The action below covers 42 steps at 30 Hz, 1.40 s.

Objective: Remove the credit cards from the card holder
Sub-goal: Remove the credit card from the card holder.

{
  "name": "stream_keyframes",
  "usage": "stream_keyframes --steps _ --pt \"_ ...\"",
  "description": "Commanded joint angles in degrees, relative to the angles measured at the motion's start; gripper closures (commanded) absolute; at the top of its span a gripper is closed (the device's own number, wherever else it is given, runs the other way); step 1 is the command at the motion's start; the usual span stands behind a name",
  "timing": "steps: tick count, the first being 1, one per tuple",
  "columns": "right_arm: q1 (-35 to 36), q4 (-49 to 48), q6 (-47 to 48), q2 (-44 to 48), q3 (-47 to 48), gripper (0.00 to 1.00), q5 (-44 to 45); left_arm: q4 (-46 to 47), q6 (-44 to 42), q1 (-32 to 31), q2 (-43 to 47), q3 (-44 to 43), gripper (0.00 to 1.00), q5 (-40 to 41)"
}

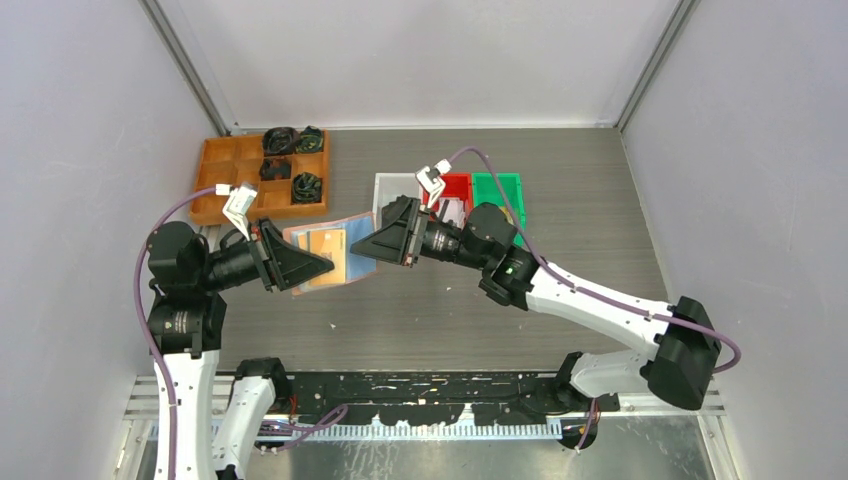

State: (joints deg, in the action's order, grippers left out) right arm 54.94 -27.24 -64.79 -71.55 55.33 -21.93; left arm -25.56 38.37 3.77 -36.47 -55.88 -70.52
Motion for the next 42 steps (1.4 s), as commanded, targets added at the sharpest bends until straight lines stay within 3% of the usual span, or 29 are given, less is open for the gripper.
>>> stream_keyframes --steps 1,22,27,34,37,42 --pt "0.31 -3.20 0.22 -1.54 3.22 0.47 -1.83 1.24 -0.82 -0.19 0.57 -1.87 0.83 -0.25" --pt "1.87 -5.71 -1.30 -7.87 7.36 0.64 -5.30 -1.11 -2.32 -0.17 0.06 -2.92 0.81 -0.19" --pt "1.82 -9.78 -3.53 -8.74 6.16 0.83 -5.43 -0.41 -1.09 -0.17 0.25 -3.41 0.79 -1.50" --pt "0.13 -19.24 -7.66 -6.40 0.56 0.93 -4.89 5.59 6.51 -0.19 0.23 -2.97 0.74 -2.87" --pt "0.10 -20.83 -8.46 -6.02 -0.48 0.93 -5.14 10.30 12.04 -0.19 -0.04 -2.44 0.66 -2.99" --pt "-0.01 -22.38 -8.95 -5.27 -1.38 0.93 -5.45 12.33 14.15 -0.17 -0.06 -2.32 0.70 -2.84"
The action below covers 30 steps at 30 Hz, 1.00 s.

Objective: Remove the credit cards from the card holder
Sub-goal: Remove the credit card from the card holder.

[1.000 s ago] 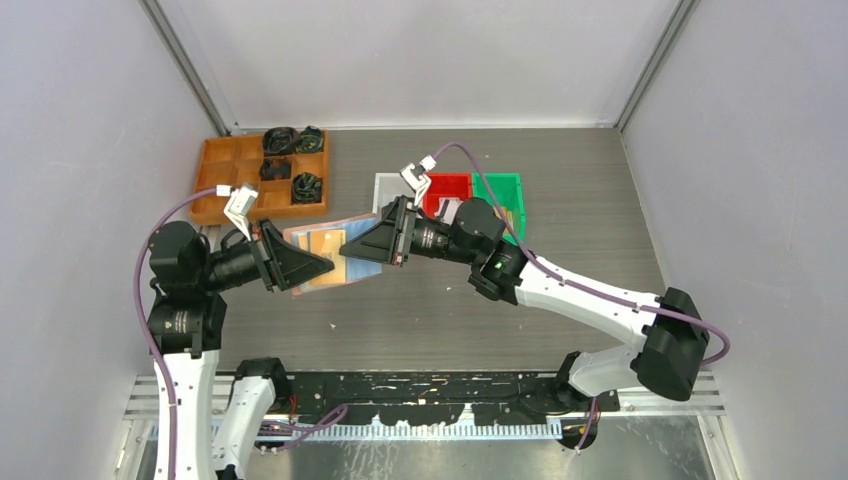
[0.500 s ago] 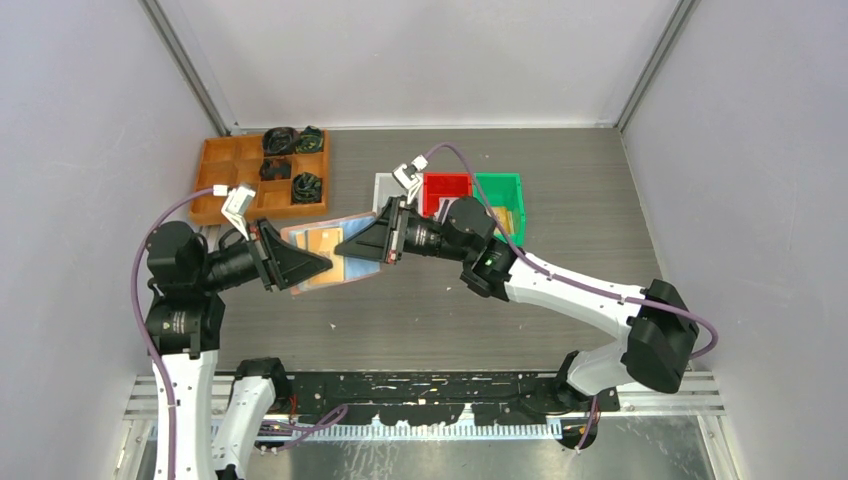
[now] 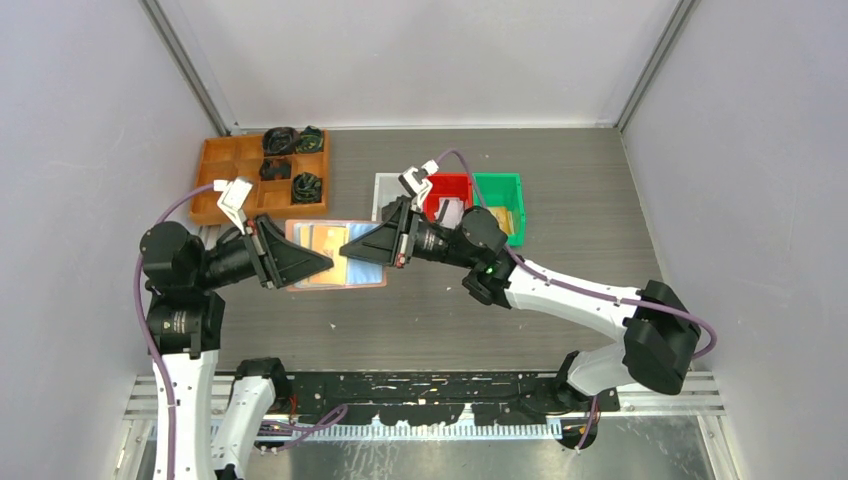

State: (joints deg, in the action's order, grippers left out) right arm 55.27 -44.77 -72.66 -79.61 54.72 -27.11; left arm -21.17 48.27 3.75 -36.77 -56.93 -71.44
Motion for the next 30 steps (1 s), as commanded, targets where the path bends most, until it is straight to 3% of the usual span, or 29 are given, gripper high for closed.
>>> stream_keyframes --steps 1,4,11,15,19,30 --pt "-0.40 -5.17 -1.12 3.02 -0.96 0.93 -0.30 7.95 4.36 -0.21 0.28 -1.27 0.73 -1.82" --pt "-0.75 -6.62 -1.71 3.91 -2.19 0.93 -0.40 7.91 4.75 -0.15 0.14 -1.29 0.78 -1.70" --pt "-1.60 -9.33 -2.61 5.63 -5.15 0.93 -0.35 8.79 6.05 -0.15 -0.30 -1.30 0.78 -1.35" --pt "-1.57 -9.73 -2.74 6.14 -5.67 0.89 -0.31 8.97 6.40 -0.16 -0.29 -0.89 0.76 -1.07" --pt "-1.58 -10.91 -3.55 5.30 -4.46 0.73 -0.44 9.26 6.31 -0.15 0.11 -0.37 0.74 -0.81" --pt "-0.86 -12.22 -4.62 1.58 -0.69 0.69 -1.73 8.08 4.69 -0.14 0.03 -0.33 0.73 -0.76"
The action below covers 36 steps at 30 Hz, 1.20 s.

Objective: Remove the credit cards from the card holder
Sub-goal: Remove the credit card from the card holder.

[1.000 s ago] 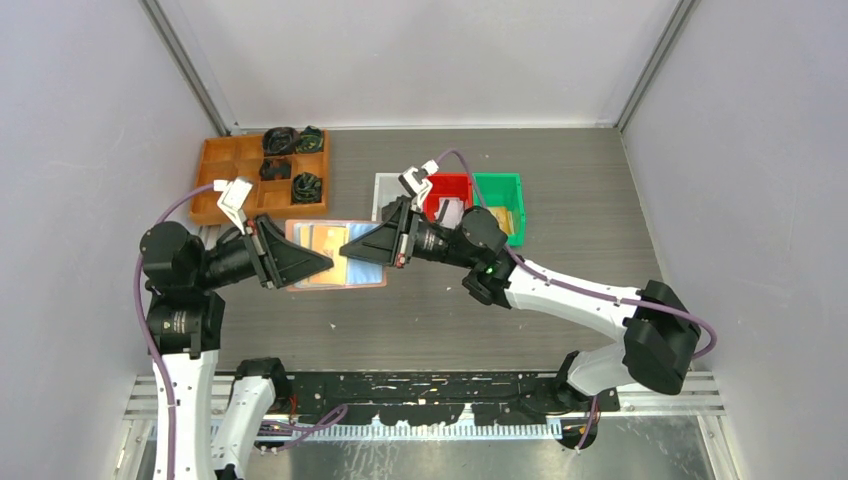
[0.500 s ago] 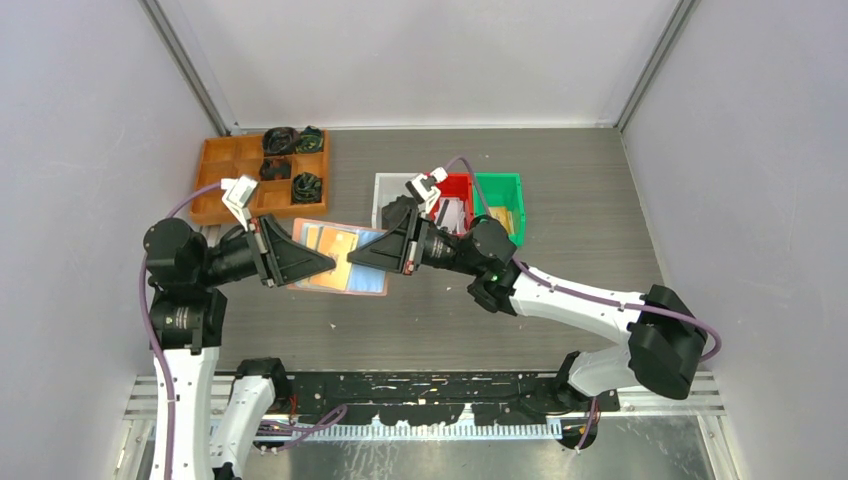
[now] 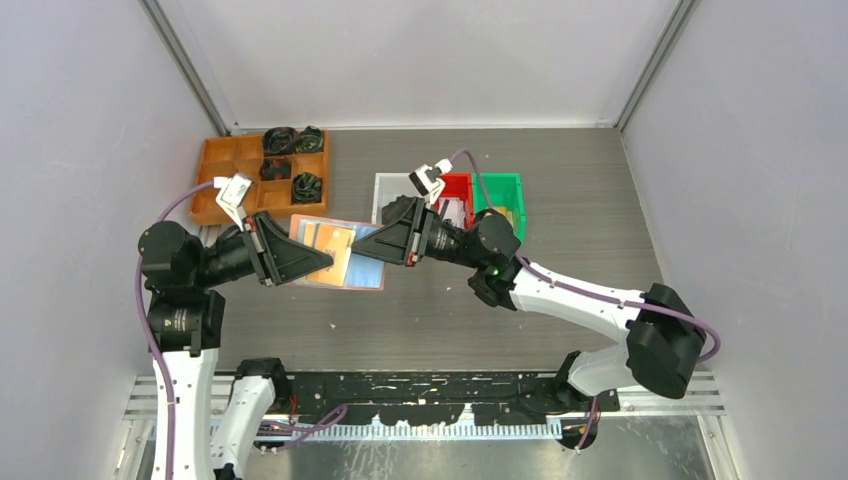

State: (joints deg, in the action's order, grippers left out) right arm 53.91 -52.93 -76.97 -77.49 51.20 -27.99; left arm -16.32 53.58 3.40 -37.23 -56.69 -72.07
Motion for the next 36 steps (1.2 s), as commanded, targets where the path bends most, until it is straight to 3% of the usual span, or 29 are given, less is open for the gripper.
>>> stream_keyframes --steps 1,7,13,16,24,30,33,36 --pt "0.66 -4.00 -0.20 -0.77 2.99 0.69 -0.95 3.08 -0.67 0.22 0.49 -0.55 0.73 -0.07" --pt "1.11 -3.04 0.61 -1.39 2.74 0.70 -0.83 2.97 -0.76 0.20 0.58 -0.70 0.73 -0.18" --pt "1.24 -5.99 -0.08 -1.09 1.79 0.93 -0.23 2.62 -0.76 0.20 0.49 -0.88 0.74 -0.17" --pt "1.16 -7.11 0.22 0.00 -0.02 0.99 0.44 2.46 -0.60 0.20 0.58 -1.10 0.72 -0.02" --pt "0.01 -8.77 -0.02 3.47 -4.88 0.99 1.82 2.67 0.29 0.20 0.21 -1.59 0.68 0.16" --pt "-1.83 -7.27 -0.37 6.30 -6.02 0.99 0.81 3.31 0.82 0.20 0.14 -1.86 0.74 0.53" --pt "-4.83 -4.72 -1.23 8.87 -7.10 0.99 -1.59 3.27 0.53 0.19 0.06 -1.87 0.78 0.53" --pt "-12.61 4.61 -0.36 14.23 -7.48 0.99 -5.98 2.68 -0.67 0.16 -0.10 -2.04 0.81 0.45"
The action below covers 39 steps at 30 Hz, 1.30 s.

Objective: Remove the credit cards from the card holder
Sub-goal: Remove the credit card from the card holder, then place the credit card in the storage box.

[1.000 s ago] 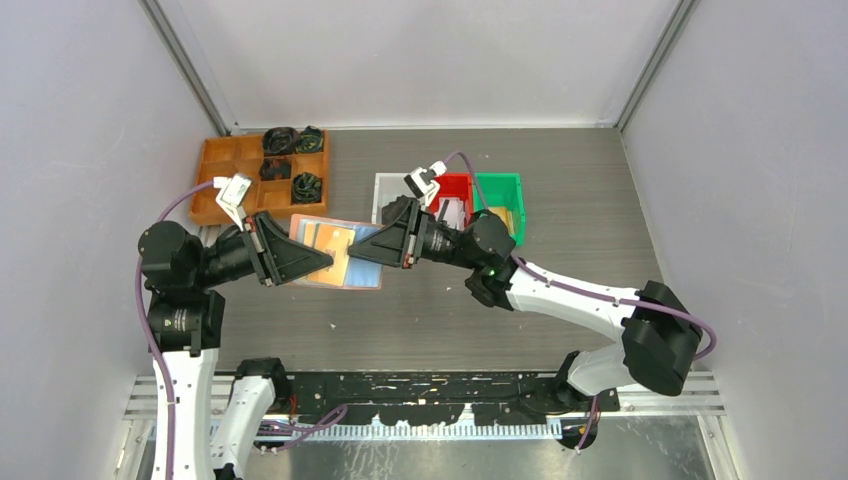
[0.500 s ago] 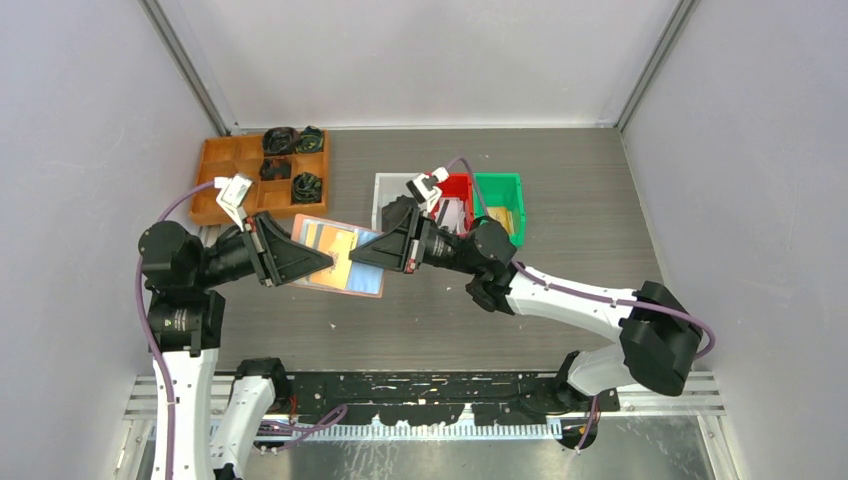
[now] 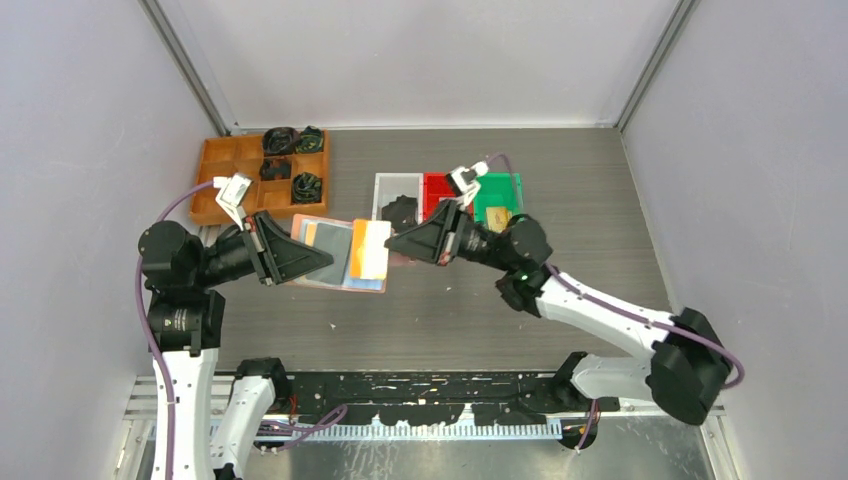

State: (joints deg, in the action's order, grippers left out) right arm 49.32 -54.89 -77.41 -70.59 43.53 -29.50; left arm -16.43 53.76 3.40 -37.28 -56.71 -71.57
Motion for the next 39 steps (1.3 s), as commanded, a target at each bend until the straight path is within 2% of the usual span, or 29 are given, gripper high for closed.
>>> stream_keyframes --steps 1,4,8,11,13,19,27,32,39 --pt "-10.91 11.95 1.49 9.69 0.60 0.99 -5.59 2.25 -1.52 0.19 -0.14 -2.14 0.81 -0.06" --pt "-18.12 32.24 11.33 16.02 4.82 0.99 -8.10 1.22 -3.51 0.17 -0.19 -2.61 0.83 -0.01" --pt "-24.79 66.89 30.98 17.48 15.75 0.99 -2.80 -0.49 -6.84 0.23 -0.21 -3.11 0.84 0.33" --pt "-28.47 83.70 39.17 13.06 22.31 0.99 3.81 -1.06 -7.86 0.22 -0.42 -3.33 0.85 0.34" --pt "-30.02 89.50 42.60 9.63 25.17 0.99 9.58 -1.12 -8.23 0.17 -0.55 -3.53 0.85 0.31" --pt "-31.78 91.20 47.80 2.85 26.36 0.99 23.70 -4.29 -11.72 0.24 -0.30 -4.47 0.85 0.57" --pt "-34.46 89.12 52.62 -9.92 31.50 0.99 31.47 -4.88 -12.76 0.25 -0.20 -4.56 0.85 1.02" --pt "-35.73 86.97 54.19 -20.01 35.06 0.99 33.13 -4.47 -12.52 0.28 -0.14 -4.53 0.85 0.90" --pt "-36.23 85.50 54.03 -30.41 41.21 0.99 30.39 -3.79 -12.27 0.26 0.20 -4.33 0.85 0.58"
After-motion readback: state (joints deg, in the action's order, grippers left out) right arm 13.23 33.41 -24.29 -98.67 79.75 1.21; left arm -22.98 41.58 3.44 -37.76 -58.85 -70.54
